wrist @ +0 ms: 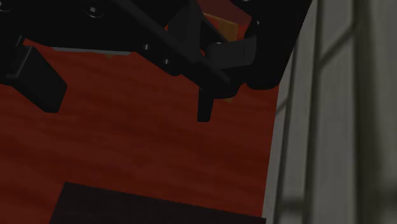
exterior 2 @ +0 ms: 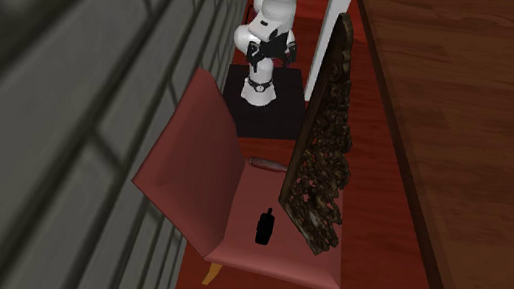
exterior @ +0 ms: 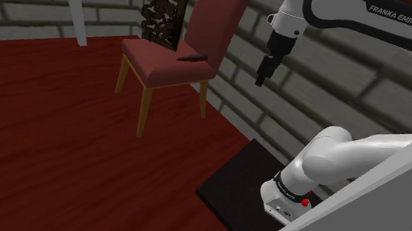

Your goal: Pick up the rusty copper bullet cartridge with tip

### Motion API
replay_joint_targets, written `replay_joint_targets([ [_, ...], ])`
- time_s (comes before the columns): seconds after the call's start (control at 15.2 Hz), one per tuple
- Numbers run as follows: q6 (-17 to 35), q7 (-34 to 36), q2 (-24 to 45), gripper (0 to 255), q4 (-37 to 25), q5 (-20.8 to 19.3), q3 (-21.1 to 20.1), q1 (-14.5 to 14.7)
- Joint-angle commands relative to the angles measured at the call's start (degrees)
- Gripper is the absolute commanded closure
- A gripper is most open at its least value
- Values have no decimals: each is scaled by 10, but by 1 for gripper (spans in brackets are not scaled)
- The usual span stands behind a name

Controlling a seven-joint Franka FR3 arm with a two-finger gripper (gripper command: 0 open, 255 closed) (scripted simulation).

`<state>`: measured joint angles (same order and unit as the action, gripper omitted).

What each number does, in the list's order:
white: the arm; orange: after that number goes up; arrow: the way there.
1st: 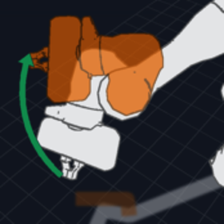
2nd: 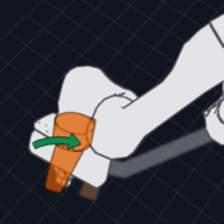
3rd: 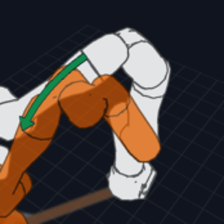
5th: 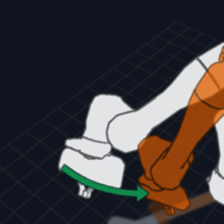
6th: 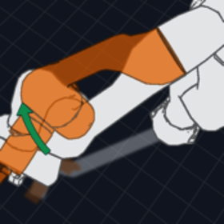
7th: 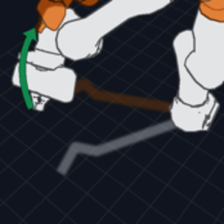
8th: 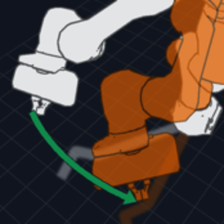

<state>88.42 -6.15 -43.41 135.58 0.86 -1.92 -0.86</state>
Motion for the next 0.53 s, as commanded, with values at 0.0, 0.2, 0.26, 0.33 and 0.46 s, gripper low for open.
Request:
replay_joint_targets([
  [0.0,0,0,0,0,0,0,0,0],
  [0.2,35,-87,58,0,-28,-25,28,15],
  [0.26,46,-115,78,0,-39,-32,36,20],
  [0.33,56,-143,98,0,-51,-38,44,26],
  [0.46,76,-198,139,0,-78,-47,59,37],
])
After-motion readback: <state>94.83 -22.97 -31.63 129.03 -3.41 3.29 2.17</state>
